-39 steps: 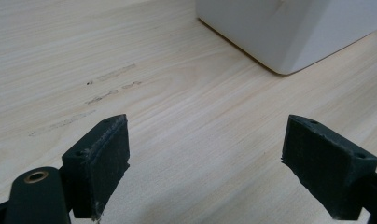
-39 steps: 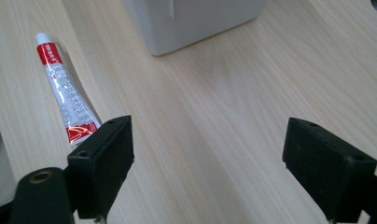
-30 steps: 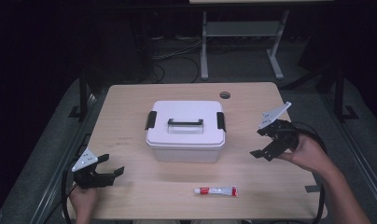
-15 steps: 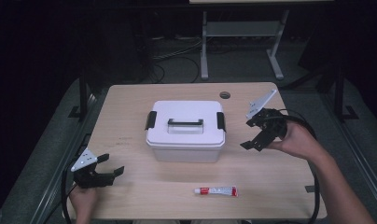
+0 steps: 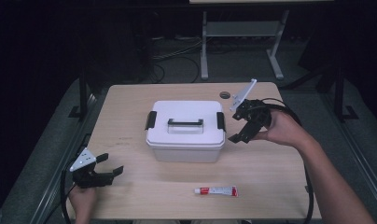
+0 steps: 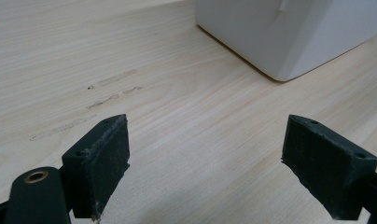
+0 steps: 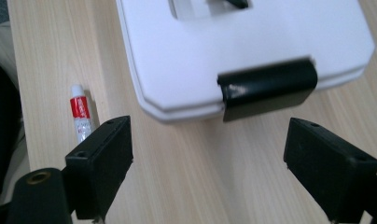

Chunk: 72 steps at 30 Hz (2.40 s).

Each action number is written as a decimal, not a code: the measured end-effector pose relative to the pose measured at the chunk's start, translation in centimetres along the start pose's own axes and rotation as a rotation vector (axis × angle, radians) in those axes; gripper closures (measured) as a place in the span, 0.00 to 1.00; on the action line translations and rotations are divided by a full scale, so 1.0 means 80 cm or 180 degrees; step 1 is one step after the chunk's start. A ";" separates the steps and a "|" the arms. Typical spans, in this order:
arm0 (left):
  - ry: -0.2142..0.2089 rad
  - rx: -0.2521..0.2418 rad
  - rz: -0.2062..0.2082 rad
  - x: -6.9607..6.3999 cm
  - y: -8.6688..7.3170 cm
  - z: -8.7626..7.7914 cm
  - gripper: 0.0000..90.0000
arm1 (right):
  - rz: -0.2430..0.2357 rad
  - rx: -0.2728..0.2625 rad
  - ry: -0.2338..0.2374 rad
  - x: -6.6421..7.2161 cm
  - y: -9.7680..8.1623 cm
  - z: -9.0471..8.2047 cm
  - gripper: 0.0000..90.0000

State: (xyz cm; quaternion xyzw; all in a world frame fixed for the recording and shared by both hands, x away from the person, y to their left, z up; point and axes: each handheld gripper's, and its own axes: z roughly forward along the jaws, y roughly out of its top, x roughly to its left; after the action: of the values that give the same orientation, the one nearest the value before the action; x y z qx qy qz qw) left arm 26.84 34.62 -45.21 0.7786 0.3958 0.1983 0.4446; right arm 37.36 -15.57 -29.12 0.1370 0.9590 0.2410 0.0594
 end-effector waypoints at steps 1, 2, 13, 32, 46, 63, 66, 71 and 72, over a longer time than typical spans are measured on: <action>0.0002 0.0000 0.0001 0.000 0.000 0.000 0.16 | -0.0014 0.0003 0.0001 0.000 0.003 0.000 0.17; 0.0002 -0.0001 0.0000 0.000 0.000 0.000 0.16 | -0.0051 -0.0012 0.0026 -0.001 0.012 0.002 0.17; -0.0009 -0.0018 -0.0005 0.000 0.000 0.000 0.16 | -0.0187 0.0029 0.0092 -0.002 0.042 0.011 0.17; -0.0030 -0.0027 -0.0016 0.001 0.000 0.000 0.16 | -0.0469 0.0039 0.0218 -0.005 0.104 0.030 0.26; -0.0033 -0.0036 -0.0026 0.003 0.000 -0.001 0.16 | -0.0575 0.0072 0.0282 -0.008 0.130 0.046 0.40; -0.0050 -0.0037 -0.0031 0.003 0.000 0.000 0.16 | -0.0696 0.0130 0.0375 -0.009 0.146 0.065 0.53; -0.0051 -0.0045 -0.0032 0.003 0.000 -0.001 0.16 | -0.0711 0.0161 0.0389 -0.009 0.148 0.070 0.59; -0.0064 -0.0042 -0.0032 0.003 0.000 0.000 0.16 | -0.0772 0.0192 0.0396 -0.009 0.149 0.075 0.67; -0.0069 -0.0044 -0.0033 0.003 0.000 0.000 0.16 | -0.0761 0.0195 0.0385 -0.010 0.149 0.074 0.68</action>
State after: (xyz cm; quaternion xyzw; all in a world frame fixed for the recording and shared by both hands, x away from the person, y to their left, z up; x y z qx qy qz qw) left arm 26.97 34.83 -45.22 0.7756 0.3937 0.1902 0.4552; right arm 41.97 -3.10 -28.60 0.0087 0.9772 0.2105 0.0255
